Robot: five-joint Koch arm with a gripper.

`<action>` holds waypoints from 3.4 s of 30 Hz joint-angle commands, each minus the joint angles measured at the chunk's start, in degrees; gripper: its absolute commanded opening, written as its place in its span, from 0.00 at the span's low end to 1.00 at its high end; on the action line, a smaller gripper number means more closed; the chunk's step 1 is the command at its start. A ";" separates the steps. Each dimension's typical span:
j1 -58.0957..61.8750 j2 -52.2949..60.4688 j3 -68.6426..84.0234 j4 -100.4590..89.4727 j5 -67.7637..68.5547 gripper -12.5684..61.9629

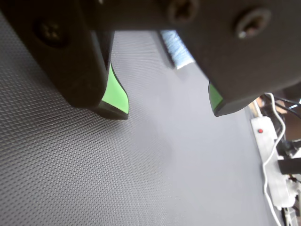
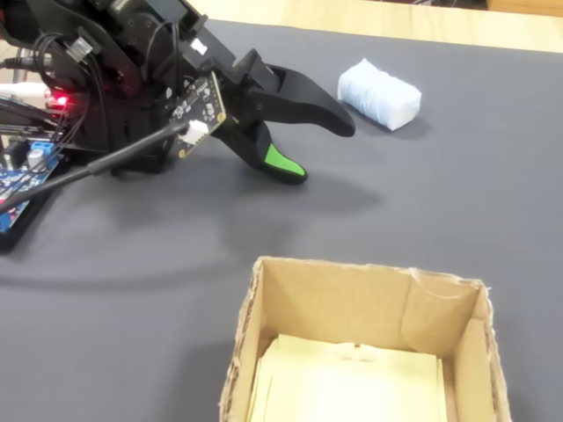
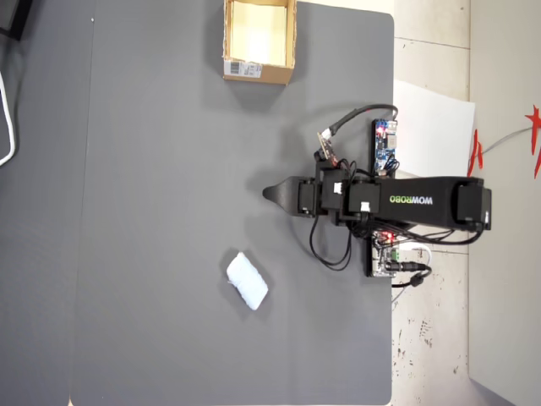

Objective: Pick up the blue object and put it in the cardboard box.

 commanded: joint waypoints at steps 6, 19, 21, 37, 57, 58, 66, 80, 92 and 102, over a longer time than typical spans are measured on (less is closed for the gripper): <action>-0.53 5.10 2.20 6.50 0.97 0.62; -0.53 5.10 2.20 6.50 0.97 0.62; -0.53 5.10 2.20 6.50 0.97 0.62; -0.53 5.10 2.20 6.50 0.97 0.62; -0.53 5.10 2.20 6.50 0.97 0.62; -0.53 5.10 2.20 6.50 0.97 0.62; -0.44 5.10 2.20 6.50 0.97 0.62; -0.44 5.10 2.20 6.24 0.88 0.62; -3.96 4.92 2.11 1.58 0.79 0.62; -12.83 5.01 -0.09 -2.81 0.53 0.62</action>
